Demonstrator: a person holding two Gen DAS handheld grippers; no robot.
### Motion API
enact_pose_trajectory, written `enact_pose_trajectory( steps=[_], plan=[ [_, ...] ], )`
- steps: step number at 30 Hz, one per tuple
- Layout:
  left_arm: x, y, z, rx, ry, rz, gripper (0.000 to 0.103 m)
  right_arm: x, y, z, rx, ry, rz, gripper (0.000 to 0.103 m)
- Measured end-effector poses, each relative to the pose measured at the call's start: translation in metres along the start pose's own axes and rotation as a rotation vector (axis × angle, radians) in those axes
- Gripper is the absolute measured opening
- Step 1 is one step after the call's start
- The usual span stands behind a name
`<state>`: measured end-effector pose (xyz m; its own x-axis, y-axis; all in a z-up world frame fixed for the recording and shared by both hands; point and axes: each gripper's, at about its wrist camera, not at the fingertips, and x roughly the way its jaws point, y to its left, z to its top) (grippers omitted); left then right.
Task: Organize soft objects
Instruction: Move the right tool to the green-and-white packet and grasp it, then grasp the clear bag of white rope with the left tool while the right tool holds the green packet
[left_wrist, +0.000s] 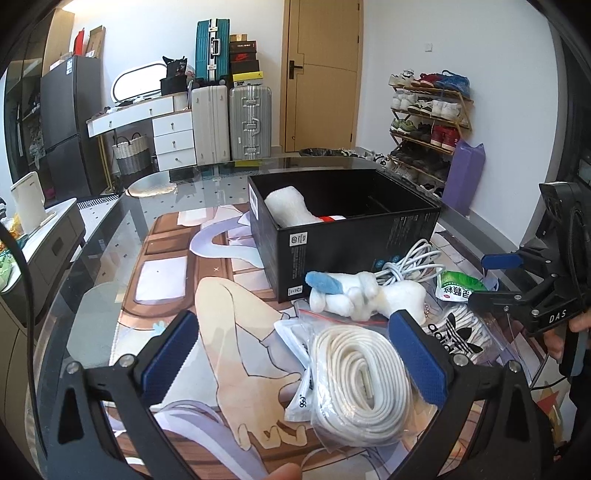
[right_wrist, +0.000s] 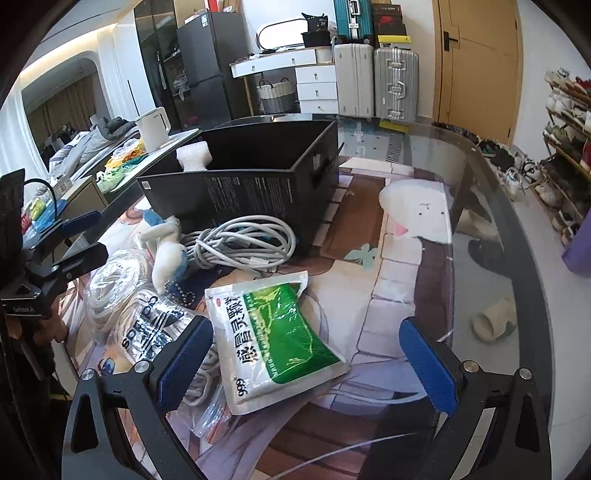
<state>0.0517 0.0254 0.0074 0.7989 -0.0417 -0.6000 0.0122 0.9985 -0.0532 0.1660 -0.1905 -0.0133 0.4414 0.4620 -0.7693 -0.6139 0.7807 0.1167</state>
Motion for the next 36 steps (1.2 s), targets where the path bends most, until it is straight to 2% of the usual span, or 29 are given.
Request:
enact_pose_trajectory(
  steps=[7,11,15,17,19,21,28,36],
  plan=[
    [0.002,0.0,-0.001,-0.001,0.012,-0.003,0.103,0.01,-0.002,0.0,0.049,0.026,0.06,0.102],
    [0.004,0.0,-0.003,-0.002,0.02,-0.006,0.103,0.01,-0.001,0.001,0.049,0.024,0.063,0.1],
    [0.004,0.0,-0.003,0.002,0.02,-0.006,0.103,0.01,0.001,0.002,0.045,0.016,0.089,0.083],
    [0.004,0.0,-0.003,0.003,0.02,-0.007,0.103,0.01,0.004,0.001,0.032,0.016,0.093,0.079],
    [0.004,-0.001,-0.003,0.002,0.02,-0.007,0.103,0.01,0.006,0.0,0.023,0.015,0.106,0.068],
    [0.004,-0.001,-0.003,0.001,0.021,-0.007,0.103,0.01,0.008,0.0,0.018,0.016,0.117,0.061],
    [0.004,0.0,-0.003,0.002,0.023,-0.009,0.103,0.008,0.01,-0.001,0.004,0.004,0.13,0.045],
    [0.002,0.0,-0.002,0.016,0.033,-0.004,0.103,-0.007,0.015,0.0,-0.047,-0.026,0.116,0.041]
  ],
)
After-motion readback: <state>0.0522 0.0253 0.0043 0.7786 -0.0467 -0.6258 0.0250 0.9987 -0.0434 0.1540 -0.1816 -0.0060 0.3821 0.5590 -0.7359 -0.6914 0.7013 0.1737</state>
